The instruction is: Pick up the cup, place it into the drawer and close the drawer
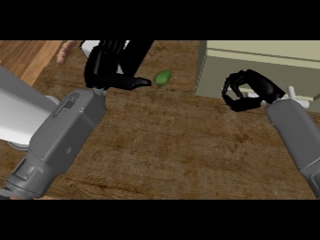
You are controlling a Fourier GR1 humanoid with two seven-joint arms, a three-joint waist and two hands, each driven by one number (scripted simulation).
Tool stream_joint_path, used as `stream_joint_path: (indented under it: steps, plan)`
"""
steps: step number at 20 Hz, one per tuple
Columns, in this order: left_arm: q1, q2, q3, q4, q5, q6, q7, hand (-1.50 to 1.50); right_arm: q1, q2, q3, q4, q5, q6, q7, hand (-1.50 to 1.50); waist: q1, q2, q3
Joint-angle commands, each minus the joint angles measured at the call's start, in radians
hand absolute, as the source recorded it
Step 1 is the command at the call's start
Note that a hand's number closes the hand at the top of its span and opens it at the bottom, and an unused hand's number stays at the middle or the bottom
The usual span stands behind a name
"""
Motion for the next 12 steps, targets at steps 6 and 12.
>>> stream_joint_path:
  steps: [6, 12]
  plan:
    - [0.044, 0.006, -0.013, -0.027, 0.004, -0.041, 0.006, -1.50, -0.171, -0.136, -0.102, 0.015, -0.038, -0.036, 0.082, 1.50, 0.057, 0.016, -0.012]
    - [0.050, 0.021, -0.004, -0.049, 0.016, -0.063, 0.008, -1.50, -0.143, -0.152, -0.109, -0.010, -0.061, 0.000, 0.079, 1.50, 0.065, 0.017, -0.012]
